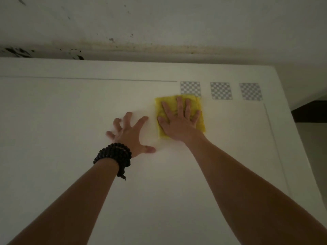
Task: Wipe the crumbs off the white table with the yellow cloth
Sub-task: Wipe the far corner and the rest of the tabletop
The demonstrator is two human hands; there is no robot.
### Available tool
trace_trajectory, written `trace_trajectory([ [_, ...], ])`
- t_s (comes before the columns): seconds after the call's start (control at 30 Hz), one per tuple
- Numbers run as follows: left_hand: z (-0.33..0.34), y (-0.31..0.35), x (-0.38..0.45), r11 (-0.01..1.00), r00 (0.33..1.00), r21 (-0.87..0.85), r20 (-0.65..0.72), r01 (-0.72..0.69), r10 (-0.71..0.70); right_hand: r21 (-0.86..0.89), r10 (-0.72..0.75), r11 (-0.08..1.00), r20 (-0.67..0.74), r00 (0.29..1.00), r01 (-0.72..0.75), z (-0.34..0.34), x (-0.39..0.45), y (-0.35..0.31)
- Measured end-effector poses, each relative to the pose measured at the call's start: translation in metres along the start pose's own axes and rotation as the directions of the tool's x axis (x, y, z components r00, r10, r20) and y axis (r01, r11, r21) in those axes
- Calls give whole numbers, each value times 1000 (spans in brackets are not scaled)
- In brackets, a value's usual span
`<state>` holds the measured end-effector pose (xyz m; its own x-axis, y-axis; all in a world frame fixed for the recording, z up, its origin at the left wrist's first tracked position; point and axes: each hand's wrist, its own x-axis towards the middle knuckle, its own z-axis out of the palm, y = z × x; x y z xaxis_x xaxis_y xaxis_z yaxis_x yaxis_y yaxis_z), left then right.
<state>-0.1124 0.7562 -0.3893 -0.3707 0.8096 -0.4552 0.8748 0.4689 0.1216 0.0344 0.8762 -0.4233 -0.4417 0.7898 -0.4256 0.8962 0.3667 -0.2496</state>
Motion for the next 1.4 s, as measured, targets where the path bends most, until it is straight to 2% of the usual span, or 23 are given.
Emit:
trace_trajectory([
  [0.17, -2, -3, 11, 1000, 1000, 4, 2, 9, -9, -14, -32, 999, -37, 999, 31, -4, 14, -6],
  [0.33, -7, -18, 4, 999, 999, 24, 7, -48, 48, -1, -89, 996, -22, 996, 89, 28, -58, -21],
  [0.4, -14, -33, 3, 999, 1000, 53, 11, -10, 10, -23, -72, 997, -12, 997, 71, 37, -74, -25],
  [0.5, -19, -52, 8, 996, 997, 51, 11, 73, -74, -7, -59, 998, -42, 997, 59, 27, -50, -35],
  [0.67, -17, -48, 16, 996, 995, 36, 36, 87, -88, -32, -99, 995, -50, 994, 98, 7, 23, -66],
  [0.8, -9, -57, 10, 996, 996, 14, 15, 87, -87, -65, -101, 993, -8, 995, 100, 11, 29, -77],
  [0.93, 10, -75, -14, 999, 999, 41, -29, 14, -13, -49, -126, 991, -8, 992, 125, 28, -9, -81],
  [1.0, 13, -95, -28, 998, 1000, 69, -4, 8, -7, -33, -139, 990, 2, 990, 139, 43, -38, -87],
  [1.17, 8, -141, -63, 1000, 994, 10, 109, 24, -25, -36, -90, 995, 57, 994, 92, 71, -100, -106],
  [1.4, 9, -209, -121, 998, 991, 35, 131, -46, 42, -47, 9, 999, 54, 999, -6, 127, -183, -169],
])
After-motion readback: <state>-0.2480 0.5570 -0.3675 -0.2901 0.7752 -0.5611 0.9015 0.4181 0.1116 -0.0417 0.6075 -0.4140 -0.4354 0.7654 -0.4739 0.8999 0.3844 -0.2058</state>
